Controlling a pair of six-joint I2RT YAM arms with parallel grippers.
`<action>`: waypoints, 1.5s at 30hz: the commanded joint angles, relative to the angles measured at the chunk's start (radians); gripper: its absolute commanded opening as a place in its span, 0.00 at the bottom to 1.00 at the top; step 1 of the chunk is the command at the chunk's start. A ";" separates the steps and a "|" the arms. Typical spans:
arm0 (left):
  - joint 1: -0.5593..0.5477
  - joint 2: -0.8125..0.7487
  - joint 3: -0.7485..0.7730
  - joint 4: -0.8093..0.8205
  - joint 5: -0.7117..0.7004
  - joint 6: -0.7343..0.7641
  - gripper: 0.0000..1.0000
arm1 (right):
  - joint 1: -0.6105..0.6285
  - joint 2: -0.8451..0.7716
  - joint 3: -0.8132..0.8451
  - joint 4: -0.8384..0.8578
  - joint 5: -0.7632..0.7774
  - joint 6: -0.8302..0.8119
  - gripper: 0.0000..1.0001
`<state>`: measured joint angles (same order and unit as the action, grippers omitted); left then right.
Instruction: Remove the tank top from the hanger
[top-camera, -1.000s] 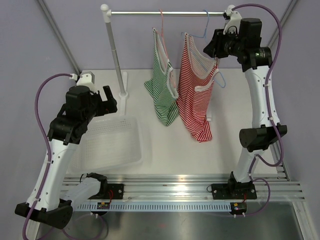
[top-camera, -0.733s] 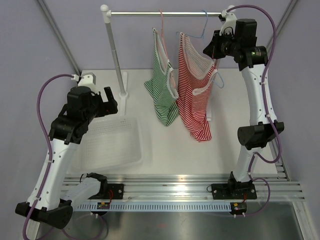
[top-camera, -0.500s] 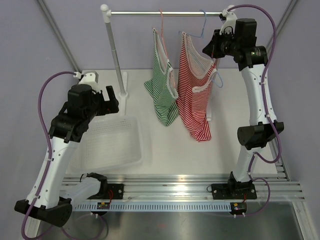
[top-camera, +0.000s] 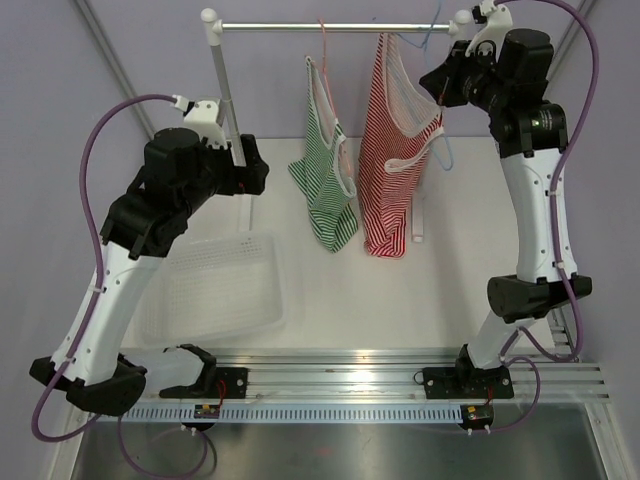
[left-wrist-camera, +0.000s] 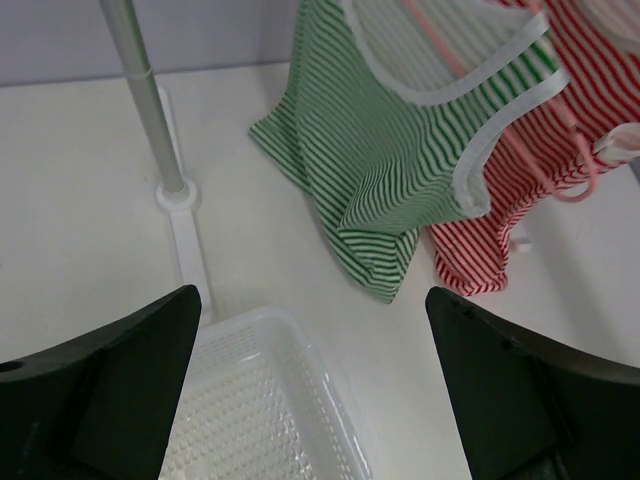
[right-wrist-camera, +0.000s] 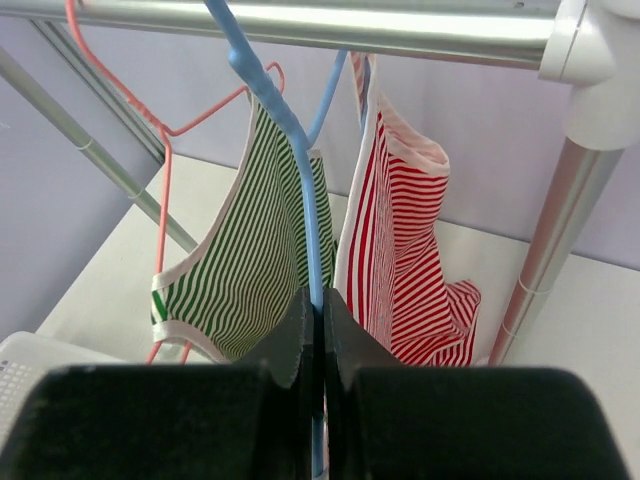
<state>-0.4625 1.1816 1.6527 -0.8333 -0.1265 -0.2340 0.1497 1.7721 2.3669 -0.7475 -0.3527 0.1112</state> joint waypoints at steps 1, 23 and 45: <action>-0.053 0.050 0.143 0.071 0.036 0.027 0.99 | 0.008 -0.111 -0.056 0.060 0.026 0.030 0.00; -0.403 0.477 0.516 0.189 0.086 0.124 0.96 | 0.008 -0.821 -0.613 -0.205 -0.244 0.125 0.00; -0.404 0.365 0.337 0.235 -0.086 0.068 0.00 | 0.008 -0.878 -0.712 -0.265 -0.179 0.006 0.00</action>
<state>-0.8688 1.6135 1.9858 -0.6388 -0.0795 -0.1558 0.1524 0.9085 1.6833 -1.0267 -0.5491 0.1875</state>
